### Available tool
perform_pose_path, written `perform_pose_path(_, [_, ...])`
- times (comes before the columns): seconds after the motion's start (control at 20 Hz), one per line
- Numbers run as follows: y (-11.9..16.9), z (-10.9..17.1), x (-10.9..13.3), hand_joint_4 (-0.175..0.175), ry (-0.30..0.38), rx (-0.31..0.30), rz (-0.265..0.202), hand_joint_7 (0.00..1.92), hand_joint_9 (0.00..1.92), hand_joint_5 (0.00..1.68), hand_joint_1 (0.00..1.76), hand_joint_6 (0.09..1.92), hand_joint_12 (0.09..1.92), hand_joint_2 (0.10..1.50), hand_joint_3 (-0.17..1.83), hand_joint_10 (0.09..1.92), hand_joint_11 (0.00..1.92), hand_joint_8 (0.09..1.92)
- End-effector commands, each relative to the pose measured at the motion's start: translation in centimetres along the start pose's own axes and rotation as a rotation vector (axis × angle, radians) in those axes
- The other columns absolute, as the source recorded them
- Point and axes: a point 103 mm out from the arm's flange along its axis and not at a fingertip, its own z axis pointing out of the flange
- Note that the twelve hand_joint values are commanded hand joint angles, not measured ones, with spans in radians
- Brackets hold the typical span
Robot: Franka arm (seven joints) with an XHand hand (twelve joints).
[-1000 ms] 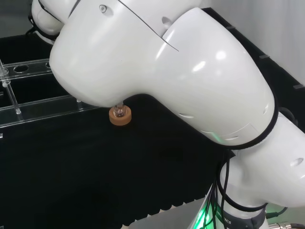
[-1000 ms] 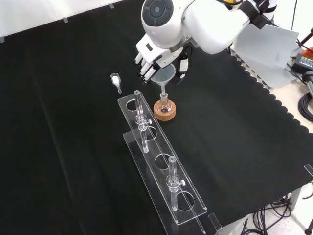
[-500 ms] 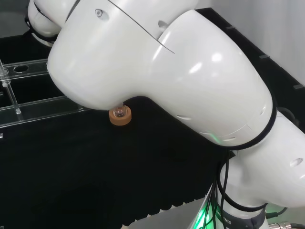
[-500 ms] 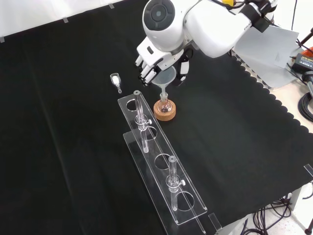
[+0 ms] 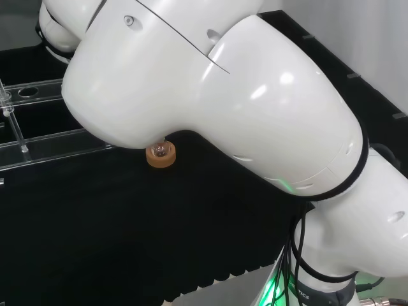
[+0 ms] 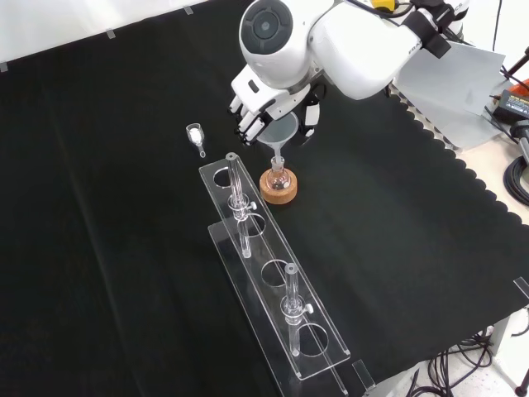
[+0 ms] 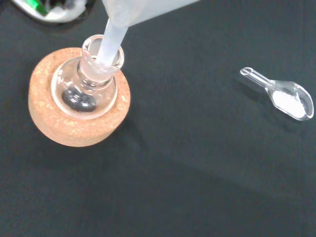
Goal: Place the funnel on the round-bottom flask.
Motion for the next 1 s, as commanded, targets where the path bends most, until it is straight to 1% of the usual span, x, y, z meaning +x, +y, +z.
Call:
perform_pose_path(0.05, [0.3, 0.3, 0.2, -0.029, -0.006, 0.006, -0.007, 0.70, 1.11, 0.79, 0.96, 0.78, 1.18, 0.74, 0.73, 0.51, 0.68, 0.73])
perform_pose_path(0.2, [0.6, 0.2, 0.8, -0.029, -0.009, 0.012, -0.008, 0.70, 1.11, 0.79, 0.96, 0.78, 1.18, 0.74, 0.73, 0.51, 0.68, 0.73])
perform_pose_path(0.3, [0.6, 0.4, 0.4, -0.029, 0.004, 0.000, -0.023, 0.70, 1.11, 0.79, 0.96, 0.78, 1.18, 0.74, 0.73, 0.51, 0.68, 0.73])
perform_pose_path(0.45, [0.9, 0.5, 0.7, -0.029, -0.005, 0.019, -0.014, 0.70, 1.11, 0.79, 0.96, 0.78, 1.18, 0.74, 0.73, 0.51, 0.68, 0.73])
perform_pose_path(0.65, [1.5, 0.5, 1.8, -0.030, -0.011, 0.019, -0.015, 0.70, 1.11, 0.79, 0.96, 0.78, 1.18, 0.74, 0.73, 0.51, 0.68, 0.73])
perform_pose_path(0.7, [1.3, 0.9, 1.0, -0.030, 0.002, 0.014, -0.021, 0.70, 1.11, 0.79, 0.96, 0.78, 1.18, 0.74, 0.73, 0.51, 0.68, 0.73])
perform_pose_path(0.75, [1.3, 1.0, 0.8, -0.030, 0.005, 0.013, -0.023, 0.70, 1.11, 0.79, 0.96, 0.78, 1.18, 0.74, 0.73, 0.51, 0.68, 0.73])
perform_pose_path(1.0, [1.4, 1.2, 0.9, -0.030, -0.009, 0.022, -0.025, 0.70, 1.11, 0.79, 0.96, 0.78, 1.18, 0.74, 0.73, 0.51, 0.68, 0.73])
